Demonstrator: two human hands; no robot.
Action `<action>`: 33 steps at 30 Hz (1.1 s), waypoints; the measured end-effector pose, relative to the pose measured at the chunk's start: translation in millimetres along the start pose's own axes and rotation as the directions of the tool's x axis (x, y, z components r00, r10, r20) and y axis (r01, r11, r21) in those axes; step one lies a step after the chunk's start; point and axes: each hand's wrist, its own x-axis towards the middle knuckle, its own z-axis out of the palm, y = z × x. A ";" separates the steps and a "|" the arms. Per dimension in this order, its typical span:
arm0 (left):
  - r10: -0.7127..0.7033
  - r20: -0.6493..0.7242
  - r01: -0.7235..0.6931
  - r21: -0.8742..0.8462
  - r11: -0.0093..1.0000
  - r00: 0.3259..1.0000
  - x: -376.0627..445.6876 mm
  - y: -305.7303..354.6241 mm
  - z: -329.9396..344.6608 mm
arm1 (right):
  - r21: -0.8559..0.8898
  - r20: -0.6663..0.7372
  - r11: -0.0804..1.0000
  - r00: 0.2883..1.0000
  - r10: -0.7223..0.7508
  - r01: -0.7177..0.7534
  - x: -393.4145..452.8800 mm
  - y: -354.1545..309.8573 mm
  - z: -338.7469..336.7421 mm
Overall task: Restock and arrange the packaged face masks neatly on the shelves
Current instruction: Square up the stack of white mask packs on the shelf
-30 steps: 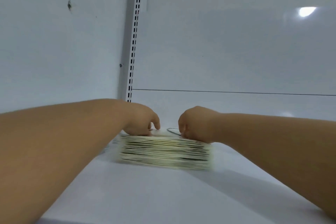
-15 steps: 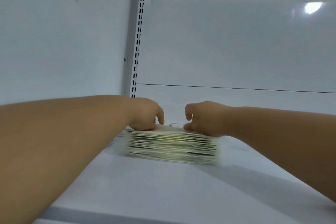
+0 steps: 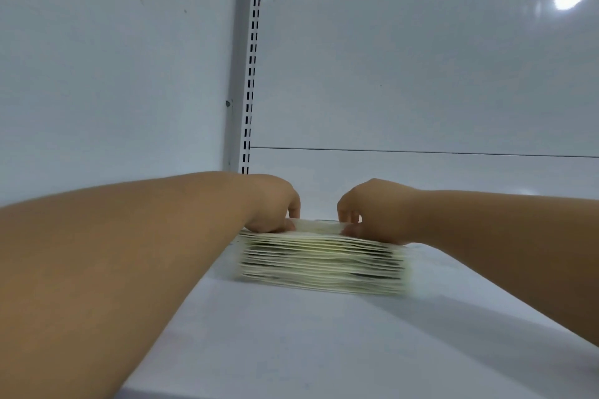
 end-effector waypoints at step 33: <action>-0.054 0.136 0.098 -0.339 0.936 0.989 -87.5 9.9 -13.4 | 0.111 0.108 0.990 0.990 -0.096 0.084 -67.9 -29.5 -52.0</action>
